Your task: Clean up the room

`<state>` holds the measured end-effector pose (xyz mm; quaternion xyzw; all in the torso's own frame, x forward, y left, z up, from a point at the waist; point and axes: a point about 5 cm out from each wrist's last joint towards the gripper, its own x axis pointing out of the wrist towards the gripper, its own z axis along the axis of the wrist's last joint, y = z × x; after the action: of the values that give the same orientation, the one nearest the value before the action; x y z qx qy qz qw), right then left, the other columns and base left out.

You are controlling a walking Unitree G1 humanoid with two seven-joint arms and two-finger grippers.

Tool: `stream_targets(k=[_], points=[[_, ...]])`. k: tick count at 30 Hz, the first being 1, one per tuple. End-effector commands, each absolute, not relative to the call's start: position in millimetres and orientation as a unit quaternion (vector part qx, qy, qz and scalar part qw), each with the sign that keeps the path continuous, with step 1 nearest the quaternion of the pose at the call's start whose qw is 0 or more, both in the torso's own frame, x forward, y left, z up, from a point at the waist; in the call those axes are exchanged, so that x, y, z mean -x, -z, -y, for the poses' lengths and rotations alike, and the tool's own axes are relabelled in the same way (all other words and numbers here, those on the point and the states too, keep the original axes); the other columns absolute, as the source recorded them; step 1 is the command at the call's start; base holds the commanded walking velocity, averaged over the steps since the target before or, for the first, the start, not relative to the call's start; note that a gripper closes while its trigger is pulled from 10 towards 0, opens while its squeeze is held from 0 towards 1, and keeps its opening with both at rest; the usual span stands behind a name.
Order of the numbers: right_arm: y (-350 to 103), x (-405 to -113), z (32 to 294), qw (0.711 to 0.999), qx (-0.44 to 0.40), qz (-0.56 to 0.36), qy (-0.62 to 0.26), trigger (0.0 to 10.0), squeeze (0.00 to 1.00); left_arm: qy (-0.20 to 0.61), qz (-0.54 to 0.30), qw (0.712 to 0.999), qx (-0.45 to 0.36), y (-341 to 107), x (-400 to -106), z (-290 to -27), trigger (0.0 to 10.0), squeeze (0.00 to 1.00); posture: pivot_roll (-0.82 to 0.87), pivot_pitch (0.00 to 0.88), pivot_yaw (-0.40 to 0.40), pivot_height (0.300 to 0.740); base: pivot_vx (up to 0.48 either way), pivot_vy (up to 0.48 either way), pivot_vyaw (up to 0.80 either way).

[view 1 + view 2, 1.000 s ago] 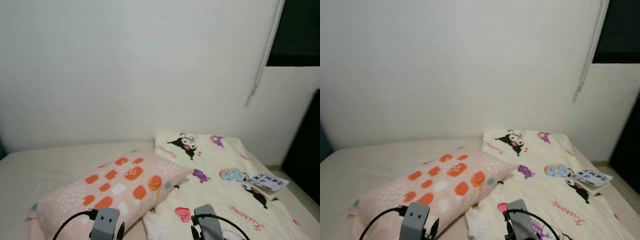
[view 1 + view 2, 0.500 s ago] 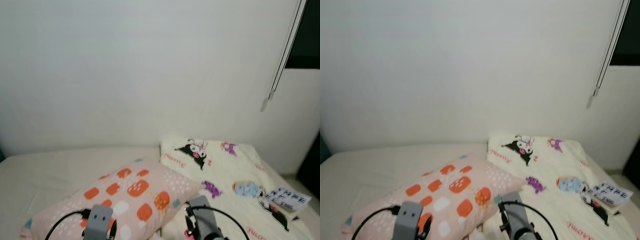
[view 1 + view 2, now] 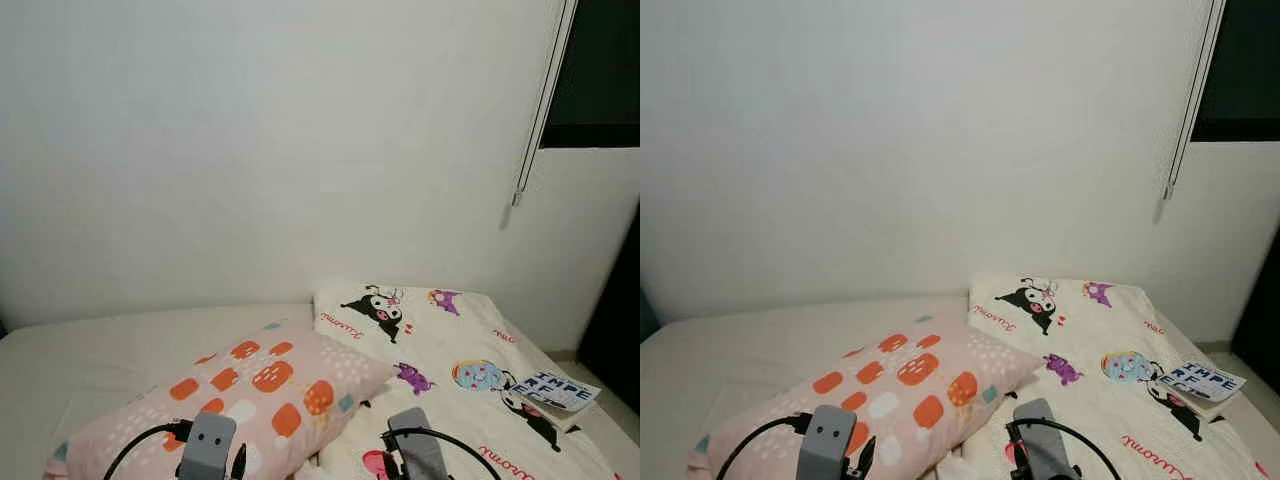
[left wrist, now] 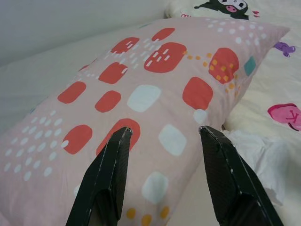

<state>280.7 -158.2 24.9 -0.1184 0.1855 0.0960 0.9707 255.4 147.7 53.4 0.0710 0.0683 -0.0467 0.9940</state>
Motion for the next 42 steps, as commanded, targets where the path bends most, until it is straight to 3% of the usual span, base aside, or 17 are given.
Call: stream_targets(k=[1,42], points=[[-20.0,-276.9,156.7,0.968,0.115,-0.199,-0.099,10.0,0.00,0.054,-0.072,0.993,-0.075,-51.4,-252.5,-148.7,10.0,0.00,-0.06,0.054,-0.031,0.737,0.000,0.000,0.00],[-19.8,-276.6,149.7,0.968,0.113,-0.197,-0.109,10.0,0.00,0.064,-0.073,0.992,-0.084,-54.0,-251.8,-150.6,10.0,0.00,-0.05,0.060,-0.023,0.737,0.000,0.000,0.00]])
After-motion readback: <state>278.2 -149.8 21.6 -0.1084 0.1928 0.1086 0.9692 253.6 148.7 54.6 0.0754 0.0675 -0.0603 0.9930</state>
